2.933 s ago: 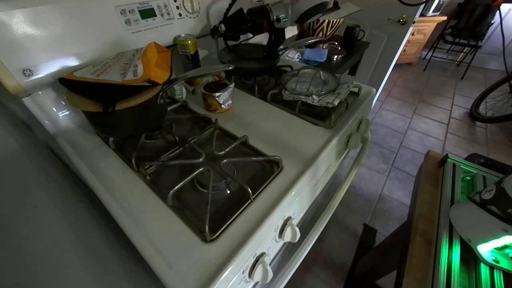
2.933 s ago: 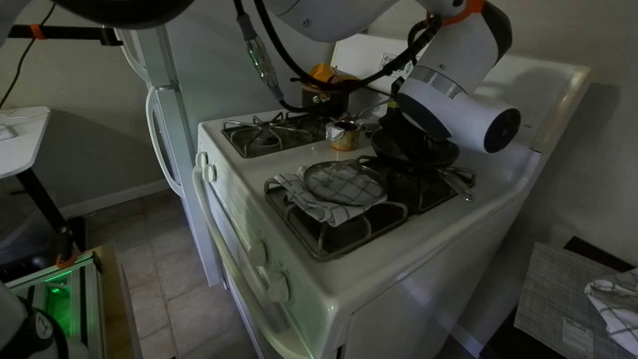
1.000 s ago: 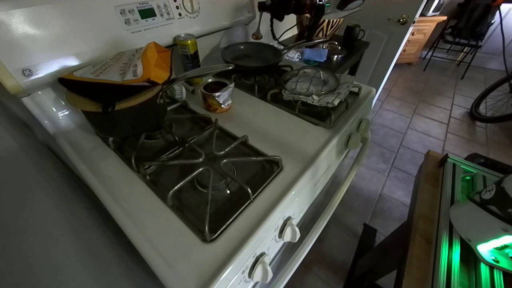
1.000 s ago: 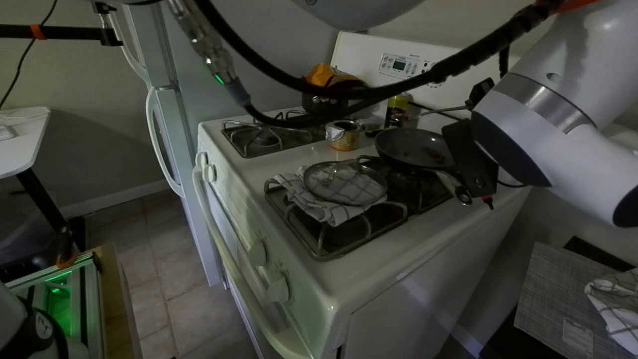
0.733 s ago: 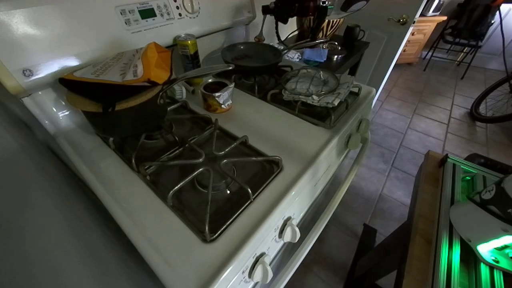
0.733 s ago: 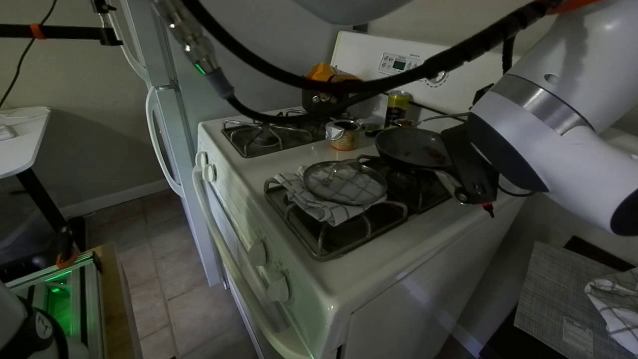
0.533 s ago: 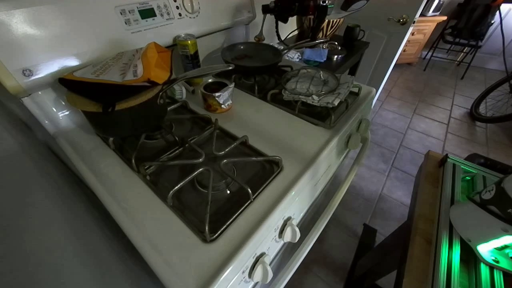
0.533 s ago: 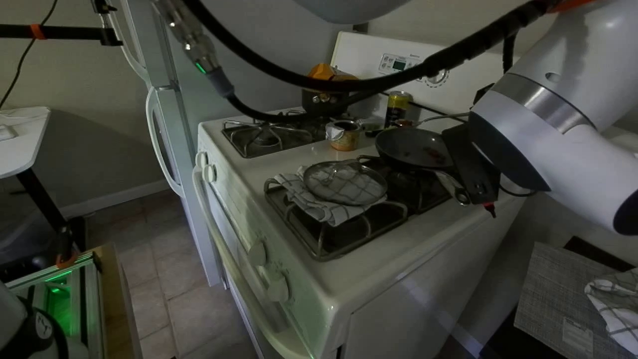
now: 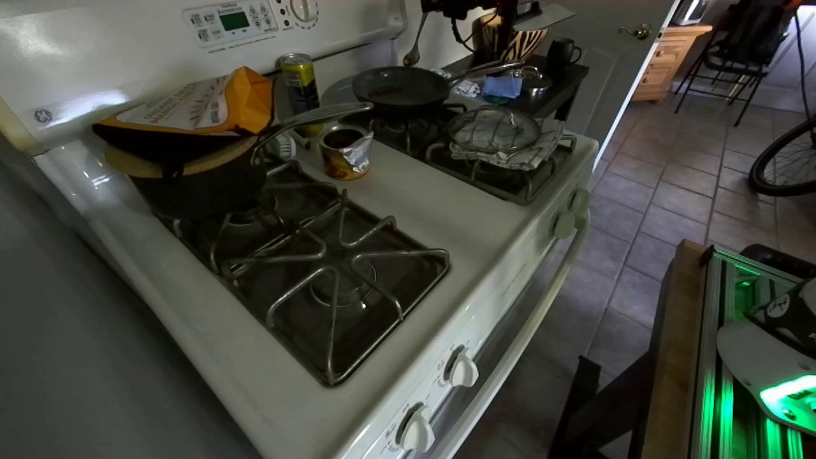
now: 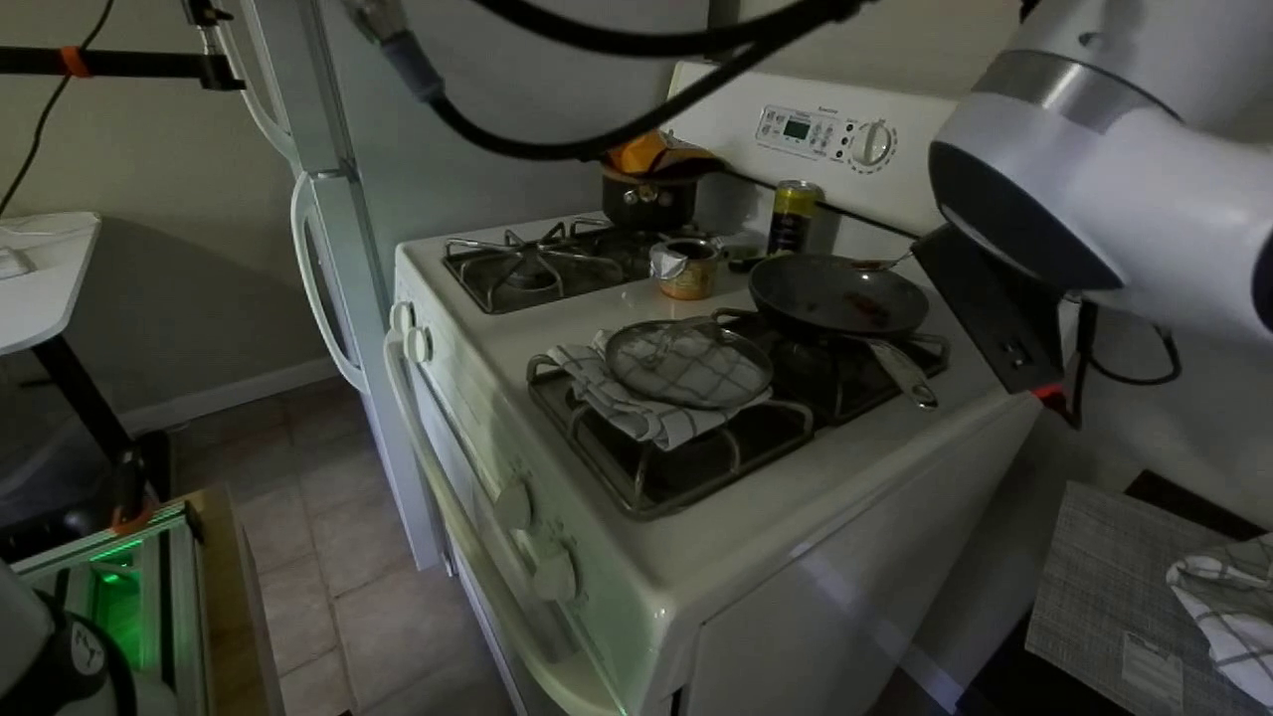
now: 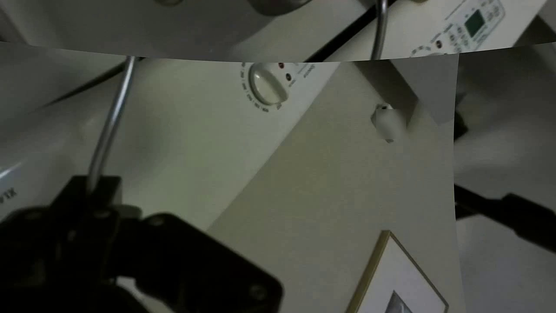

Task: Use the spoon to scoop up the contents in the tin can and put them on the can

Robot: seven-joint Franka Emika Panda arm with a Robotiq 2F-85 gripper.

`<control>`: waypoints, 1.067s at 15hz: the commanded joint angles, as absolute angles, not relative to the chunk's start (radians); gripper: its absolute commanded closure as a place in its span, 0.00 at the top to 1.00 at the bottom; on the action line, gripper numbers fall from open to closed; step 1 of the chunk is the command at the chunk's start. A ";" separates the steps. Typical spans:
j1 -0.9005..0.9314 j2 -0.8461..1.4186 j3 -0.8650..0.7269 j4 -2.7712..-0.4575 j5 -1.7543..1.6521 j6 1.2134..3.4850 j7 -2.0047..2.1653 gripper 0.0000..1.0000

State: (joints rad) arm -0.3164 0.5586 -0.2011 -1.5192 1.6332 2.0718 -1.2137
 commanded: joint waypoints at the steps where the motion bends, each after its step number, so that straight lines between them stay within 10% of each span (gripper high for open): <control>1: -0.229 0.496 -0.211 -1.518 1.557 2.274 -1.244 0.02; 10: 0.011 0.408 -0.272 -1.560 1.019 2.680 -1.090 0.02; 16: -0.185 0.381 -0.142 -1.556 1.108 2.375 -1.120 0.02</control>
